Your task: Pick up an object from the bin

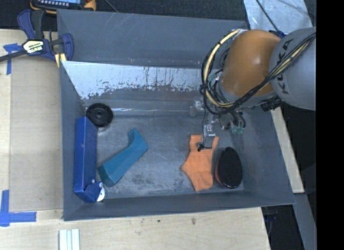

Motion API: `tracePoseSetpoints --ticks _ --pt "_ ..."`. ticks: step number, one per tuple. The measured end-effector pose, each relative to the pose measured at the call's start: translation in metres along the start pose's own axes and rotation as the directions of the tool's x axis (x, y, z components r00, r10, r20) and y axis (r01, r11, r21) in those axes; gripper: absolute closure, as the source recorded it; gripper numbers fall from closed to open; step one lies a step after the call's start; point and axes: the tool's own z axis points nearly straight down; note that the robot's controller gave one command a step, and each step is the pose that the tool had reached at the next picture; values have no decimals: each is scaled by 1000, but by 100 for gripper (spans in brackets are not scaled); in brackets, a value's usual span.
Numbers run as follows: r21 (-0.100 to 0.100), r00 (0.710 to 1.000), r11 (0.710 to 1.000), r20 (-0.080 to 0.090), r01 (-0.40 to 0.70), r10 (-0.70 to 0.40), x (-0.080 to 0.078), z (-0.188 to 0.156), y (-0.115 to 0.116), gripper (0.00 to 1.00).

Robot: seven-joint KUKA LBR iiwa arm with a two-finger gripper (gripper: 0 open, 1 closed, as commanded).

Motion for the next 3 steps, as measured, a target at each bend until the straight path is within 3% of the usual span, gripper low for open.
tracePoseSetpoints --ticks 1,2,3 --pt "0 1000 1000 0 1 -1 0 0 0 0" --pt "1 999 999 -3 -52 52 11 -13 21 0" --pt "-2 1000 1000 3 -8 8 11 6 6 0"
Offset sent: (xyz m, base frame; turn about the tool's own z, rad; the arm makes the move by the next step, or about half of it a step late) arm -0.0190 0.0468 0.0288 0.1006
